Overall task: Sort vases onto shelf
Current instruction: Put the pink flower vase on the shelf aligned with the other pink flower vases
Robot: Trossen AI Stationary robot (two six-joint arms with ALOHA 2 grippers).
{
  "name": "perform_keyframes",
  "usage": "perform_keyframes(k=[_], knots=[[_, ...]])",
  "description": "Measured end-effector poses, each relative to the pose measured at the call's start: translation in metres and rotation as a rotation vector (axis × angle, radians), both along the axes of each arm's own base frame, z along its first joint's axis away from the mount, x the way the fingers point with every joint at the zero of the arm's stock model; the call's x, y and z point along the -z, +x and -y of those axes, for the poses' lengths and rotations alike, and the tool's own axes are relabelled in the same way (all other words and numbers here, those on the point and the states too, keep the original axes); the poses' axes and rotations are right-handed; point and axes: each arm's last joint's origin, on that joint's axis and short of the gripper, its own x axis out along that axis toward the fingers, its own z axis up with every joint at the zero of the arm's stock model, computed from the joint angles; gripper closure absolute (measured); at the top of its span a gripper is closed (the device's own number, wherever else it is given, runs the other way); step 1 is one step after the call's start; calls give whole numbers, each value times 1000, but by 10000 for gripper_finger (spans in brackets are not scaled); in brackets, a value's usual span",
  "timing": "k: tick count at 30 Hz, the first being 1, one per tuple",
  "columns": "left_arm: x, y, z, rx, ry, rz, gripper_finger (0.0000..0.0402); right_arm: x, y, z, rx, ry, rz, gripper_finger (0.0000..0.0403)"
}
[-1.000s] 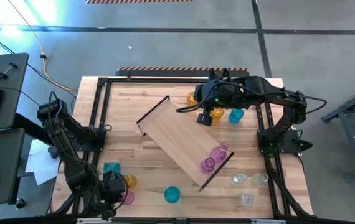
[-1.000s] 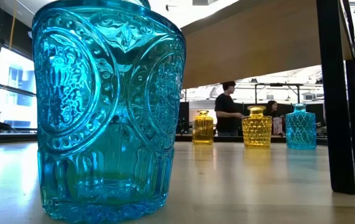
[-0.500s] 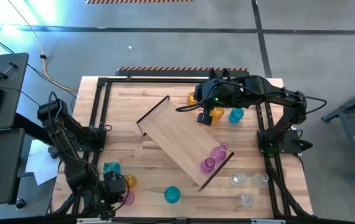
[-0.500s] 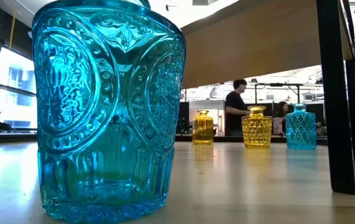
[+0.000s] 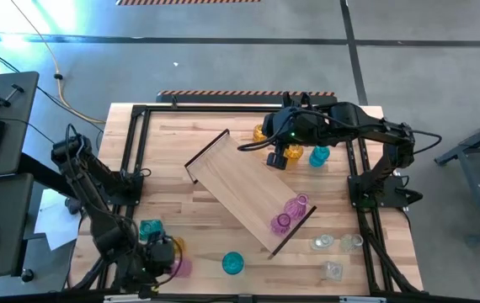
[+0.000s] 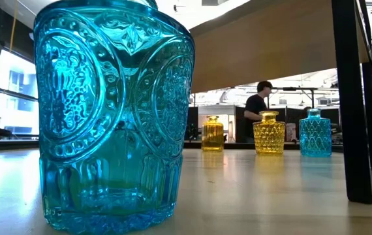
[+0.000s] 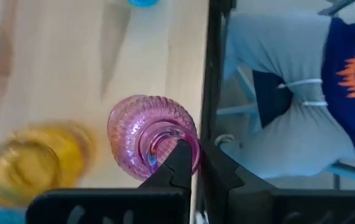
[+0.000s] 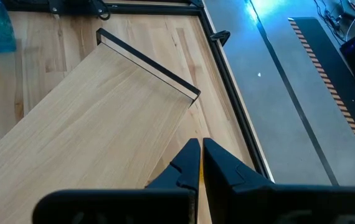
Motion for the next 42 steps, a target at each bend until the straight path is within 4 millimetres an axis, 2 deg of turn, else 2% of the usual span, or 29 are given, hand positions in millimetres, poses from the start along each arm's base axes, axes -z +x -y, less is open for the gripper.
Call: perform_keyframes(k=[15,21,29,42], knots=[[-10,36,-19,92,-13,65,399,0,0,-4,-26,-11,-7,403],[-33,47,-23,135,10,135,399,1,-1,-4,-29,-15,-17,403],[-65,63,-39,158,107,235,399,2,-3,-4,-25,-24,-44,403],[-103,97,-80,208,244,381,399,7,-9,-3,-18,-23,-128,403]])
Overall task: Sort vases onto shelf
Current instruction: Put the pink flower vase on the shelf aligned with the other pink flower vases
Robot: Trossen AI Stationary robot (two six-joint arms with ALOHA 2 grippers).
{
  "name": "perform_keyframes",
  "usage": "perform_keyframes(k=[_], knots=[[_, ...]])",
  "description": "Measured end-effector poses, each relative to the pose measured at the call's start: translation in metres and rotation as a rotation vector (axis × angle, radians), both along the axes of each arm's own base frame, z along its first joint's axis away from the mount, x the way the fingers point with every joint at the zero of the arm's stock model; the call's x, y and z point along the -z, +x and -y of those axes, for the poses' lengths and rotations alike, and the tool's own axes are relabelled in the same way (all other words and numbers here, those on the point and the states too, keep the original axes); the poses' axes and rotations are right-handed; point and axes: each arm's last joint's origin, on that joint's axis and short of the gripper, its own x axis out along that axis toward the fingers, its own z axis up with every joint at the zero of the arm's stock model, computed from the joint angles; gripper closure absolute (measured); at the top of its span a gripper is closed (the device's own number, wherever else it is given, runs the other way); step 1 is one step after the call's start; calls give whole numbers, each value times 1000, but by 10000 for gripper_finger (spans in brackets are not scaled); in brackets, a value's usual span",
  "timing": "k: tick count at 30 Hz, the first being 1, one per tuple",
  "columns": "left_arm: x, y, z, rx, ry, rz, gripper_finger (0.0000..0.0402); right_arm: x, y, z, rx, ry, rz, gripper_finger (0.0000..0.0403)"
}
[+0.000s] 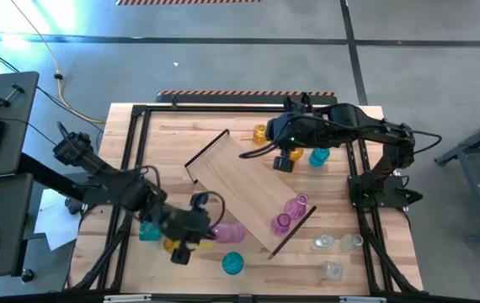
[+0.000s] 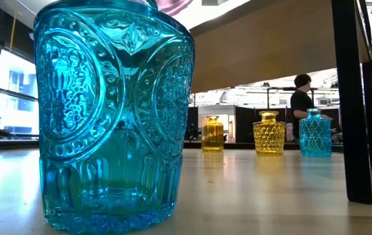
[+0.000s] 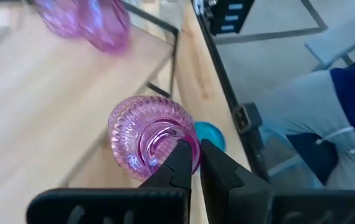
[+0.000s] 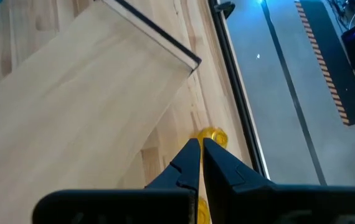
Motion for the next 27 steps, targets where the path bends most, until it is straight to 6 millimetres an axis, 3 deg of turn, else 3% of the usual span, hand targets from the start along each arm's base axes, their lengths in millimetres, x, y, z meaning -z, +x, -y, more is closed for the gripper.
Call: perform_keyframes(k=[15,21,27], knots=[[-6,25,-49,-9,-13,-8,399,2,-4,0,13,6,-40,403],[-6,31,-67,22,-102,-45,399,3,-4,0,13,5,-43,403],[-26,26,-85,7,-128,-104,399,3,-4,0,13,5,-45,403]])
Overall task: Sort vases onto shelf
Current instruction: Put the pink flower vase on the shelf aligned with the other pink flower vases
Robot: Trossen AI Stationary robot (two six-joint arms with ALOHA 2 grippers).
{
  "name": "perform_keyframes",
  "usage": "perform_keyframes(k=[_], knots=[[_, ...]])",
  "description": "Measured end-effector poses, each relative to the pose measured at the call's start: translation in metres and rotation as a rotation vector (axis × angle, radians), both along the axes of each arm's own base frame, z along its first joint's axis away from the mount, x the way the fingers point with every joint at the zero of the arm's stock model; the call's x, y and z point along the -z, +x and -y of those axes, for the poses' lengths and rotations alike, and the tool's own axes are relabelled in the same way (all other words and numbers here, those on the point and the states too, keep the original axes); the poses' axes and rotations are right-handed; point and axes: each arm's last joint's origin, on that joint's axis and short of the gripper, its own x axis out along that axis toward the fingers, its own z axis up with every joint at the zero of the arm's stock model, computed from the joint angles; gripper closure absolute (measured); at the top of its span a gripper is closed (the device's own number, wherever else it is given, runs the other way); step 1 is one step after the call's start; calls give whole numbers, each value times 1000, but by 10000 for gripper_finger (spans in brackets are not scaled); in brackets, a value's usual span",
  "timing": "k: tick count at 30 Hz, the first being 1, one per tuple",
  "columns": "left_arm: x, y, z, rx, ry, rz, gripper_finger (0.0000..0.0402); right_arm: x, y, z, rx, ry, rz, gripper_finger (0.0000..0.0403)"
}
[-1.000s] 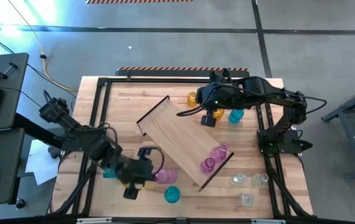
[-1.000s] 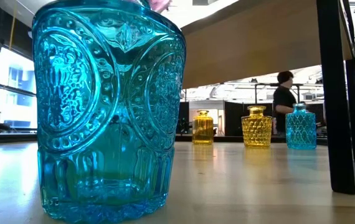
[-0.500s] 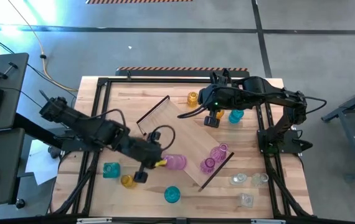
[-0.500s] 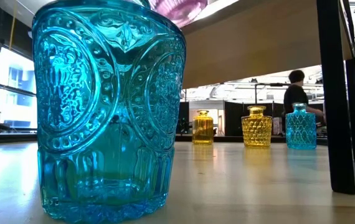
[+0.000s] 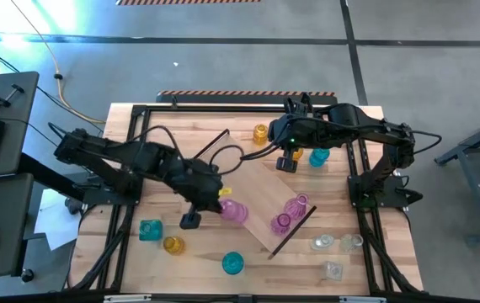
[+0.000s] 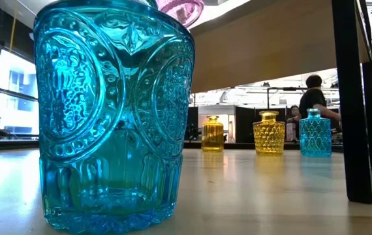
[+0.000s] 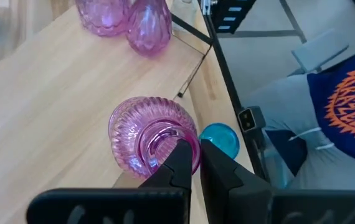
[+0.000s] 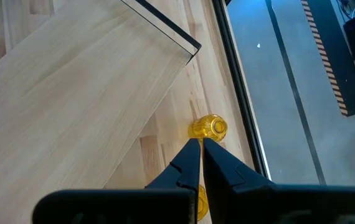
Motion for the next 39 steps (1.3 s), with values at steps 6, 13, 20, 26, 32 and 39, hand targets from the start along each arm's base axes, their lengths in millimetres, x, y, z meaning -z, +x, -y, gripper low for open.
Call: perform_keyframes(k=[6,13,20,26,32,39], knots=[[-8,-1,-26,-68,-10,-50,399,0,0,0,0,0,0,403],[5,7,-47,-99,-14,-138,399,0,0,0,-6,-4,-2,403],[13,19,-54,-55,-76,-161,399,0,0,1,-12,-10,-6,403],[12,21,-57,-55,-79,-155,389,0,0,1,-12,-10,-6,403],[4,21,-59,-87,-44,-134,367,0,0,1,-15,-12,-8,403],[2,22,-59,-93,-26,-114,359,0,0,1,-18,-13,-10,403]])
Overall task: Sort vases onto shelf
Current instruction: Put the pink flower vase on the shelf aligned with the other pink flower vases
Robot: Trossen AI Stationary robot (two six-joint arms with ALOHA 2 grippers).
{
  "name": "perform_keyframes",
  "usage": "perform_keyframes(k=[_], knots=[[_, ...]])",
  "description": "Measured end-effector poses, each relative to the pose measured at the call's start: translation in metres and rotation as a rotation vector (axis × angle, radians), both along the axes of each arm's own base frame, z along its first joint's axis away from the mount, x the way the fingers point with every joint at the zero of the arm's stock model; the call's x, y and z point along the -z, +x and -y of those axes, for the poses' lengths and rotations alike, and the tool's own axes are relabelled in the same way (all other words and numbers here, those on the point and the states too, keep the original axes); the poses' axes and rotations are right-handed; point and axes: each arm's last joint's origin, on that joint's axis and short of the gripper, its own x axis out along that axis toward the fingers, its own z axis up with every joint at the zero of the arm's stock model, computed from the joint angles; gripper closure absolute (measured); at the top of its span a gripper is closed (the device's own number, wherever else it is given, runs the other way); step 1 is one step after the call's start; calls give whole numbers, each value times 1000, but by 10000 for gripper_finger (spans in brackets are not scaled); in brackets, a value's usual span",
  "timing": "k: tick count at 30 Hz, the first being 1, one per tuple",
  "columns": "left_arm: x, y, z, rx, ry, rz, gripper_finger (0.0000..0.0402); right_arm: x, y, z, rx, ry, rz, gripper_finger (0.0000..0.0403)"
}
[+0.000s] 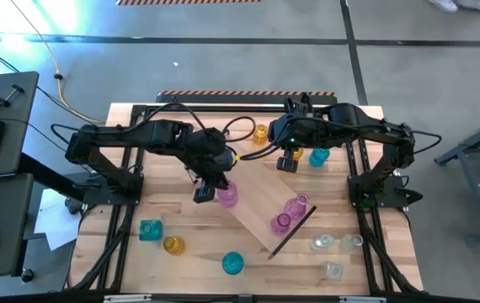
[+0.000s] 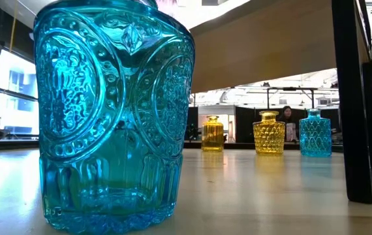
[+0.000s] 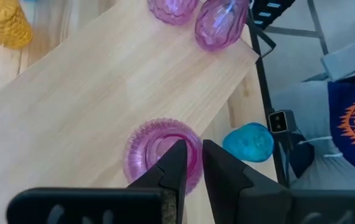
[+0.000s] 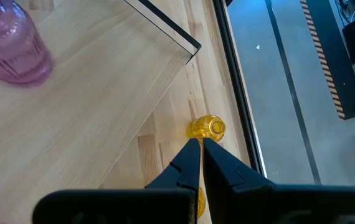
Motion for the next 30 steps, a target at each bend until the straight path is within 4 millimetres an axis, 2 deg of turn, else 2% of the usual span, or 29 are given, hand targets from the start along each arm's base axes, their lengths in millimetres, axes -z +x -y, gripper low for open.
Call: perform_keyframes(k=[12,16,19,22,25,28,30], knots=[[-3,0,-1,-14,62,40,358,0,0,0,0,0,0,403],[-15,-12,5,-91,240,96,358,-3,-1,0,50,-79,28,403],[-28,-26,13,-164,363,157,358,-17,-9,-4,69,-135,135,403],[-43,-48,21,-215,432,230,358,-39,-29,-13,26,-118,257,403],[-49,-77,29,-279,442,276,358,-57,-63,-20,23,-98,353,403],[-44,-107,33,-359,443,308,358,-71,-105,-26,79,-102,427,403],[-33,-126,36,-407,442,317,358,-72,-133,-29,134,-117,461,403]])
